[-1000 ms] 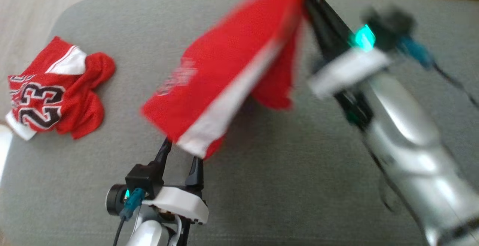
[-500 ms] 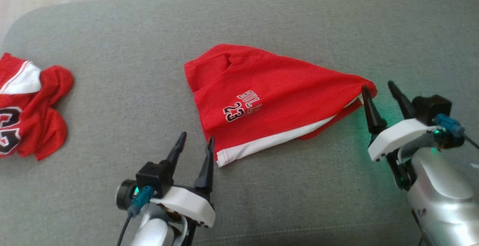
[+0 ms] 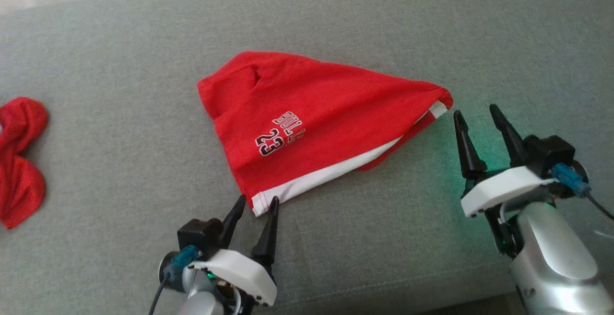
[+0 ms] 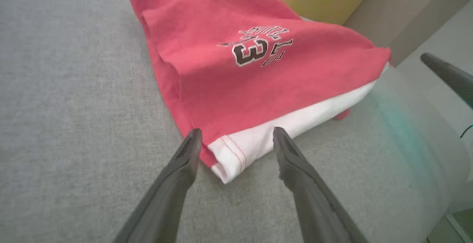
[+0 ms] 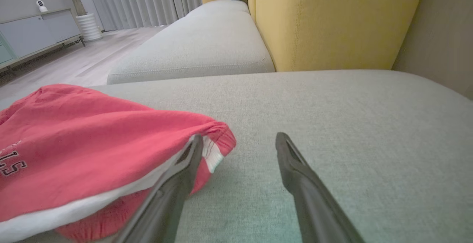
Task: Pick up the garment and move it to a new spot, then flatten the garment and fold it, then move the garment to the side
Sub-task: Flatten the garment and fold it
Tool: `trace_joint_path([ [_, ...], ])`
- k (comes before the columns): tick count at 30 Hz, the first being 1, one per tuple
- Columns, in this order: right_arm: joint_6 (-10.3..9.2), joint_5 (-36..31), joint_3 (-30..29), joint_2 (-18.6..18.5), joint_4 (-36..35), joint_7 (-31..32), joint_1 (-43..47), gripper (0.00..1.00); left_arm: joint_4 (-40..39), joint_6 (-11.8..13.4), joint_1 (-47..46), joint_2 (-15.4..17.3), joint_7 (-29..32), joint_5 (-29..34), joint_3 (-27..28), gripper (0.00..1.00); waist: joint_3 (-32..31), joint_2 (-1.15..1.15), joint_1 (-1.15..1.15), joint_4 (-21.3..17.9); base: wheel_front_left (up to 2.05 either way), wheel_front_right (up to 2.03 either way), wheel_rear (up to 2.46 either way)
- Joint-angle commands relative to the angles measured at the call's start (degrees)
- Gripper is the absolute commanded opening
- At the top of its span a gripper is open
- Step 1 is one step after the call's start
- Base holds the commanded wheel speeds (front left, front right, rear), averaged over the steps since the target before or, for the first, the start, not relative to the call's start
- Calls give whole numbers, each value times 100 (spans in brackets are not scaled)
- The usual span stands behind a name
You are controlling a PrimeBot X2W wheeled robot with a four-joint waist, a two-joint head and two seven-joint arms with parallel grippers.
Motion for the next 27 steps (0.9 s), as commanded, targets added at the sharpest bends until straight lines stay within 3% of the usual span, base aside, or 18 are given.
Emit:
trace_joint_path([
  [1, 41, -68, 49, -8, -243, -38, -111, 100, -70, 25, -248, 16, -54, -21, 130, 100, 62, 0, 0, -71, 0, 0, 0],
  [12, 41, -110, -46, 64, -438, -38, -175, 100, 330, -64, -380, 16, -54, -381, 41, 98, 193, 0, 0, -152, 0, 0, 0],
  [13, 41, -104, -43, 74, -448, -38, -181, 100, 323, -77, -399, 16, -54, -387, 40, 83, 204, 0, 0, -152, 0, 0, 0],
  [14, 41, -97, -43, 83, -457, -38, -187, 100, 311, -86, -418, 16, -54, -384, 42, 50, 218, 0, 0, -151, 0, 0, 0],
  [16, 41, -77, -47, 91, -461, -38, -195, 100, 302, -96, -449, 16, -54, -368, 46, 0, 238, 0, 0, -145, 0, 0, 0],
  [20, 41, -47, -72, 94, -449, -38, -189, 100, 38, -31, -531, 16, -54, -302, 319, 0, 244, 0, 0, -115, 0, 0, 0],
  [27, 41, -49, -114, 116, -347, -38, -79, 100, -684, 186, -542, 16, -54, -150, 1267, 0, 145, 0, 0, -26, 0, 0, 0],
])
